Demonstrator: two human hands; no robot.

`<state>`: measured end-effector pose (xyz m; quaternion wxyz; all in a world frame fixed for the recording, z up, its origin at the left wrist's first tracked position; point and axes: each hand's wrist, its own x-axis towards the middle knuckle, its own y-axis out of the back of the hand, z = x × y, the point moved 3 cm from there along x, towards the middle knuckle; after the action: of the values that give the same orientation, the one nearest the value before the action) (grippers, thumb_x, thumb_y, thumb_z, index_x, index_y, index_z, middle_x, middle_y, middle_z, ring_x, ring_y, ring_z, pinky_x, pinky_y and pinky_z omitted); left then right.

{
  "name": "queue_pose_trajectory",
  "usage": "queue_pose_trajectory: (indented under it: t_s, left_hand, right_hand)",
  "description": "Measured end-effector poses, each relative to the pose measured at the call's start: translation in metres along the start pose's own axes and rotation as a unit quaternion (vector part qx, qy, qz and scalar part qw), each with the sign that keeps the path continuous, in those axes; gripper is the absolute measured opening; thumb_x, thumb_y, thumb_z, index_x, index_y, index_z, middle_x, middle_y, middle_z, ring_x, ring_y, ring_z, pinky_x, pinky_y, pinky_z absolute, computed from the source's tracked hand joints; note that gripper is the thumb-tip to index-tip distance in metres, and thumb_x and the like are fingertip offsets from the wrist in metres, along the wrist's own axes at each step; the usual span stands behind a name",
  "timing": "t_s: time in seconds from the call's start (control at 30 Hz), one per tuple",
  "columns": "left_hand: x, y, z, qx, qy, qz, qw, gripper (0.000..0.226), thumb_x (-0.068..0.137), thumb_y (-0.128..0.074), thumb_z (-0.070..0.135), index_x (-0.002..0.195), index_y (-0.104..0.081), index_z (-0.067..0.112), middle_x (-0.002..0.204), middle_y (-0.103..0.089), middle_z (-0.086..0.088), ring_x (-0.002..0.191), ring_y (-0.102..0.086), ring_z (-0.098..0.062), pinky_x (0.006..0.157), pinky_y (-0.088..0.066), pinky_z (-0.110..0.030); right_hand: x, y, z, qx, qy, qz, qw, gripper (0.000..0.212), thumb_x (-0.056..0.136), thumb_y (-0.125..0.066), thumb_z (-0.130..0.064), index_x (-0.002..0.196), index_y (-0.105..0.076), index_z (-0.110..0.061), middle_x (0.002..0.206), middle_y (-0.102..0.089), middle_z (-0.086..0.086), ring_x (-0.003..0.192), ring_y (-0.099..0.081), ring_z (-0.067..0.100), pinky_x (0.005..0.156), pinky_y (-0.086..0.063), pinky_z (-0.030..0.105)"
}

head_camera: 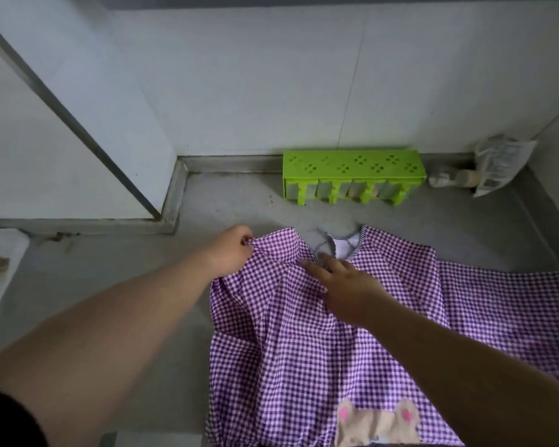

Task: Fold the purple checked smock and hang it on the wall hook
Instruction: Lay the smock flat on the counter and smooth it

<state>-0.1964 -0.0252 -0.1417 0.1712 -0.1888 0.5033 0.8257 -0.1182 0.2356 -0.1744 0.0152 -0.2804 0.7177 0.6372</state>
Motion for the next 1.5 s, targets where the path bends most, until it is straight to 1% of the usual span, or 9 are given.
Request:
queue_pose_trajectory:
  t_s: [0.13,0.3,0.43,0.57,0.77,0.93,1.03,1.3,1.5]
  left_hand:
    - [0.001,-0.011,0.003,-0.046,-0.016,-0.026,0.998,0.019,0.107,-0.051,0.045,0.117,-0.056,0.029,0.121,-0.067,-0.001,0.102,-0.062,-0.018,0.09,-0.051,-0.04]
    - [-0.014,-0.018,-0.024,-0.112,0.031,-0.207,0.971,0.09,0.079,-0.07,0.076,0.15,-0.048,0.026,0.145,-0.057,0.009,0.133,-0.057,-0.022,0.112,-0.045,-0.043]
    - [-0.035,-0.016,-0.056,-0.06,0.053,-0.352,0.933,0.069,0.069,-0.089,0.045,0.132,-0.066,0.028,0.144,-0.064,0.005,0.136,-0.057,-0.021,0.125,-0.035,-0.044]
    - [-0.047,-0.006,-0.068,-0.263,0.106,-0.24,0.928,0.027,0.088,-0.076,0.01,0.11,-0.073,0.023,0.114,-0.078,0.004,0.117,-0.067,-0.019,0.117,-0.041,-0.038]
    - [-0.055,0.001,-0.088,-0.477,0.184,-0.128,0.85,0.036,0.097,-0.073,0.011,0.132,-0.068,0.013,0.117,-0.079,-0.01,0.109,-0.076,-0.034,0.104,-0.056,-0.052]
    - [-0.079,0.018,-0.102,-0.025,0.112,-0.3,0.947,0.035,0.086,-0.081,0.014,0.118,-0.068,0.011,0.105,-0.075,-0.002,0.096,-0.072,-0.023,0.085,-0.061,-0.038]
    - [-0.073,0.047,-0.123,0.24,0.072,-0.264,0.931,0.017,0.096,-0.065,0.027,0.094,-0.064,0.011,0.094,-0.067,-0.003,0.087,-0.062,-0.021,0.082,-0.053,-0.036]
    - [-0.058,0.102,-0.175,0.333,0.187,-0.016,0.924,0.034,0.095,-0.066,0.038,0.117,-0.062,0.012,0.12,-0.065,-0.005,0.11,-0.065,-0.022,0.097,-0.055,-0.039]
    - [-0.059,0.018,-0.067,0.288,-0.146,0.038,0.946,0.061,0.093,-0.06,0.044,0.149,-0.043,0.028,0.153,-0.044,0.0,0.139,-0.042,-0.023,0.119,-0.036,-0.046]
  right_hand:
    - [0.028,-0.012,-0.019,0.063,-0.076,-0.052,0.994,0.08,0.095,-0.037,-0.072,0.161,-0.004,-0.042,0.173,0.004,0.005,0.159,0.0,0.033,0.116,-0.032,0.066]
    - [0.035,-0.022,-0.023,0.038,-0.134,-0.079,0.987,0.105,0.085,-0.047,-0.082,0.162,0.008,-0.036,0.171,0.02,0.004,0.158,0.011,0.036,0.112,-0.033,0.071]
    - [0.041,-0.022,-0.014,0.045,-0.149,-0.077,0.985,0.107,0.085,-0.051,-0.08,0.161,0.012,-0.037,0.17,0.024,0.003,0.157,0.012,0.038,0.111,-0.033,0.073]
    - [0.051,-0.025,-0.008,0.044,-0.153,-0.077,0.984,0.108,0.083,-0.048,-0.083,0.161,0.012,-0.037,0.17,0.022,0.005,0.156,0.011,0.042,0.111,-0.031,0.075]
    - [0.057,-0.025,-0.003,0.041,-0.16,-0.083,0.983,0.112,0.078,-0.042,-0.09,0.161,0.01,-0.037,0.17,0.019,0.006,0.156,0.007,0.045,0.111,-0.031,0.076]
    - [0.06,-0.025,-0.001,0.031,-0.16,-0.087,0.983,0.117,0.072,-0.033,-0.096,0.162,0.009,-0.034,0.17,0.018,0.01,0.155,0.005,0.047,0.115,-0.028,0.073]
    - [0.063,-0.026,0.001,0.02,-0.16,-0.096,0.982,0.114,0.078,-0.043,-0.089,0.162,0.011,-0.034,0.17,0.019,0.011,0.155,0.005,0.048,0.118,-0.024,0.071]
    - [0.066,-0.03,0.0,0.001,-0.163,-0.094,0.982,0.111,0.083,-0.049,-0.083,0.161,0.014,-0.035,0.17,0.019,0.01,0.155,0.006,0.047,0.116,-0.027,0.072]
    - [0.058,-0.021,-0.01,0.043,-0.171,-0.059,0.983,0.111,0.082,-0.058,-0.078,0.161,0.008,-0.036,0.171,0.013,0.002,0.157,0.005,0.039,0.112,-0.033,0.072]
